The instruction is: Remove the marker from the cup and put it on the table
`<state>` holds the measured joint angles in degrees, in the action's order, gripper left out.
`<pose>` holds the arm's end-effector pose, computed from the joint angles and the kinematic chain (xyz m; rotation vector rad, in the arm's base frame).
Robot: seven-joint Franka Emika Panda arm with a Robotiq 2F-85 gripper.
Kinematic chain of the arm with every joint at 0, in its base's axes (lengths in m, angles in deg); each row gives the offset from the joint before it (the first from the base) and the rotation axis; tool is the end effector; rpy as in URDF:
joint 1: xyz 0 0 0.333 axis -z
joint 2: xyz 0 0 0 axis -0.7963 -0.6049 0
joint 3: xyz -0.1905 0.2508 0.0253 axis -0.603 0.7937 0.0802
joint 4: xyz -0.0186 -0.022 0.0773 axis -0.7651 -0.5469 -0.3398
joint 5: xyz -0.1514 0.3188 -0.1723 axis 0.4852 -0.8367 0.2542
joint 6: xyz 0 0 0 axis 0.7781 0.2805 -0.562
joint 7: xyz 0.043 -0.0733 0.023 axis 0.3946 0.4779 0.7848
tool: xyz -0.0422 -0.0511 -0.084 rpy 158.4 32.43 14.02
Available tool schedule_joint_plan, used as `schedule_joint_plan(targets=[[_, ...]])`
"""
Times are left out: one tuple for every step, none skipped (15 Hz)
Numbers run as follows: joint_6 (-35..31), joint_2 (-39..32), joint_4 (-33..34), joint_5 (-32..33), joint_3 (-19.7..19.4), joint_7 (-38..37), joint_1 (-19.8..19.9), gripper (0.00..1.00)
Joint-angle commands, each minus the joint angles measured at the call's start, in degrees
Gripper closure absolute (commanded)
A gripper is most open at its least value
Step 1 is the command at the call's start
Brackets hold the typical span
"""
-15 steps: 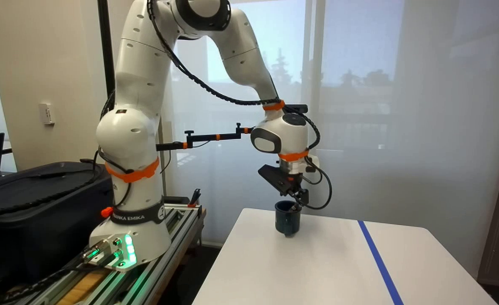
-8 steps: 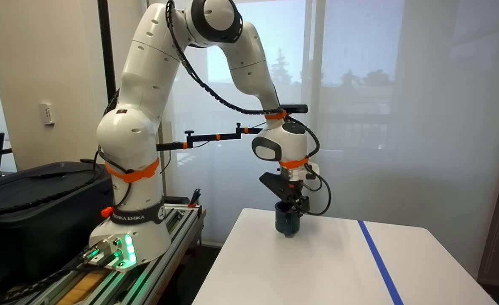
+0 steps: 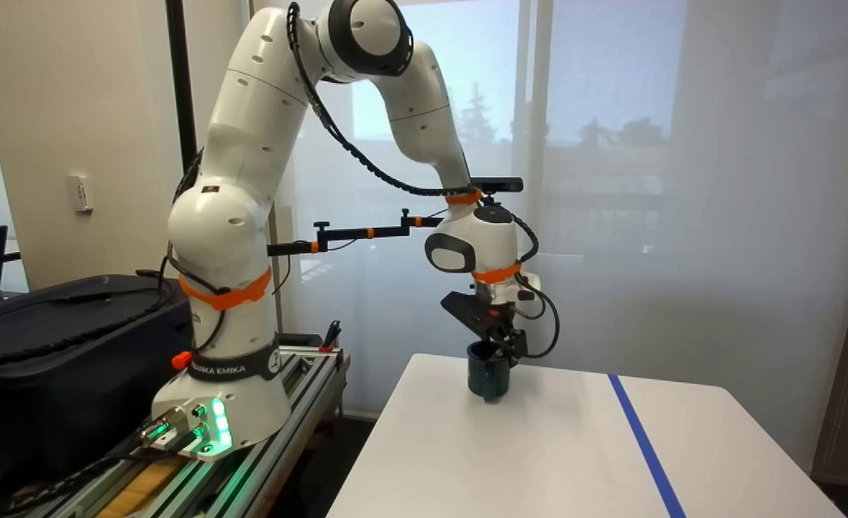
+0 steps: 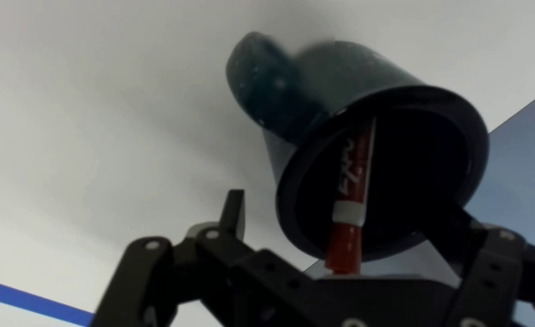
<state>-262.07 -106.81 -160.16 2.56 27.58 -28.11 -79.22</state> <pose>0.4241 0.2203 0.1627 -2.7586 -0.9338 -0.3070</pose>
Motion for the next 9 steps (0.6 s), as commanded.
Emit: schedule_joint_plan(targets=[[-4.2,2.9,-3.1,2.5,-2.7,-5.5,-4.9,0.0],[-5.8,3.3,-3.9,3.0,-3.8,-6.8,-6.4,0.0],[-7.2,3.6,-4.5,3.4,-4.8,-7.9,-7.9,0.0],[-8.7,3.8,-5.2,3.8,-6.1,-9.1,-9.6,0.0],[-11.5,4.1,-7.2,13.0,-2.0,-16.8,-4.9,0.0],[-13.2,4.2,-8.1,16.3,-2.7,-19.8,-5.4,0.0],[-12.3,4.3,-7.6,11.0,-8.7,-16.4,-12.5,0.0],[-12.8,4.4,-8.4,12.1,-9.9,-18.2,-13.7,0.0],[-13.3,4.2,-8.7,11.8,-11.2,-18.2,-15.3,0.0]])
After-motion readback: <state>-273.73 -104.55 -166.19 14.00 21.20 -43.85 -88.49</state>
